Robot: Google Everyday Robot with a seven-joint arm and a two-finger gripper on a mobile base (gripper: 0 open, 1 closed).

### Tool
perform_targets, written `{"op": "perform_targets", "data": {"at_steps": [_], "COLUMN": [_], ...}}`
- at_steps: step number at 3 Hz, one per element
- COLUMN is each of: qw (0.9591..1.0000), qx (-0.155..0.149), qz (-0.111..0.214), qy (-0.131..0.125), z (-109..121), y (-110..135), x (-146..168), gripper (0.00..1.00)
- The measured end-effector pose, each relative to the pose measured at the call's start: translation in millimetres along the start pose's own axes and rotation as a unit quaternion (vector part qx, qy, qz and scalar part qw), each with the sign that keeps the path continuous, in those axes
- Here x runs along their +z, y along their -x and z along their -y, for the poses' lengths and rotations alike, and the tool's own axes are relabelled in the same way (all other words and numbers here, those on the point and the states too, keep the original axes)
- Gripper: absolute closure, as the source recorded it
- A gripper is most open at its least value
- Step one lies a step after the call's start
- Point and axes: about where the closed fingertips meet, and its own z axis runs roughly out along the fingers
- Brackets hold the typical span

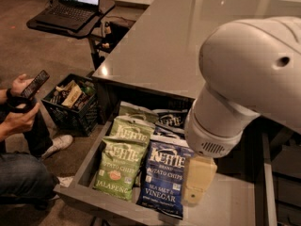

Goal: Pick blue chip bag from top drawer and place on counter

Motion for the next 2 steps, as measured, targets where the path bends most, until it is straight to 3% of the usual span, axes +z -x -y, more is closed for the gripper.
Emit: {"op": "perform_targets", "data": {"at_steps": [2], "qw": [0.9991], "qx": [0.026], "qz": [0.032], "qy": [0.011], "z": [38], "y": [17], "x": [47], "gripper": [0.00]}}
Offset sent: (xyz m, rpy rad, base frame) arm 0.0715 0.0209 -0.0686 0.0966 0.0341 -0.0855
